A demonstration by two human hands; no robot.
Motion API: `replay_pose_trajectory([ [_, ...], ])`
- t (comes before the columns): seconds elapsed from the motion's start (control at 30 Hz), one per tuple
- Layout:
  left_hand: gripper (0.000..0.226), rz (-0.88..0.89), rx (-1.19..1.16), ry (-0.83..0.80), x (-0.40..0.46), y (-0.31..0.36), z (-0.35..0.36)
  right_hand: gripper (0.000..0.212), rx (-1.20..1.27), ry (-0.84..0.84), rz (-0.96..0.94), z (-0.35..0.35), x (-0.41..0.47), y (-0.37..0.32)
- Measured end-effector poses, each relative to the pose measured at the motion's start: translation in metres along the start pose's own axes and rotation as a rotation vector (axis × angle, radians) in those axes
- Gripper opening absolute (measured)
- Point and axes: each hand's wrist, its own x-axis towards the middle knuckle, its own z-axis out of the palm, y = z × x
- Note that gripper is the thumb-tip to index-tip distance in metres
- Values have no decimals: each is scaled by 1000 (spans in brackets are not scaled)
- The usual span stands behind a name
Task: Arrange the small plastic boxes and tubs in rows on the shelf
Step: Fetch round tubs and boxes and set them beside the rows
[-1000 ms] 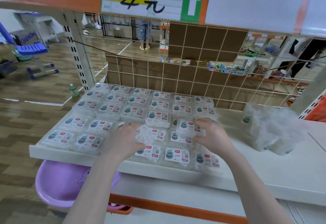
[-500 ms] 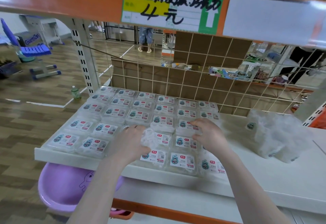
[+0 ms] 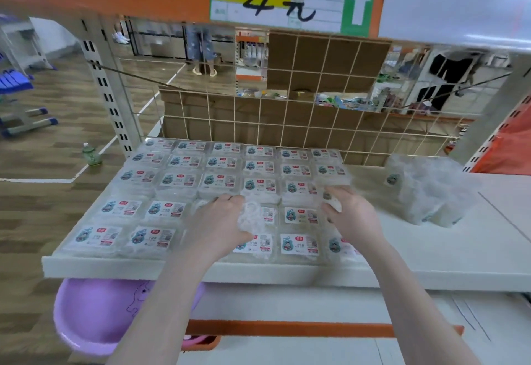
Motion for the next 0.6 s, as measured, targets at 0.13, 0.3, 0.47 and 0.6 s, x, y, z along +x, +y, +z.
replay_pose_trajectory([
  [0.13, 64, 60, -22, -33, 0, 12, 4, 35, -79, 68, 103, -13, -32, 17],
  [0.3, 68, 94, -1, -58, -5, 39, 13, 39, -140, 22, 186, -29, -63, 55],
  [0.47, 62, 83, 41, -39, -3, 76, 20, 34, -179, 3, 166, -40, -73, 97],
  [0.6, 63, 54, 29, -73, 2, 119, 29, 33, -169, -41, 95, -48, -75, 128],
])
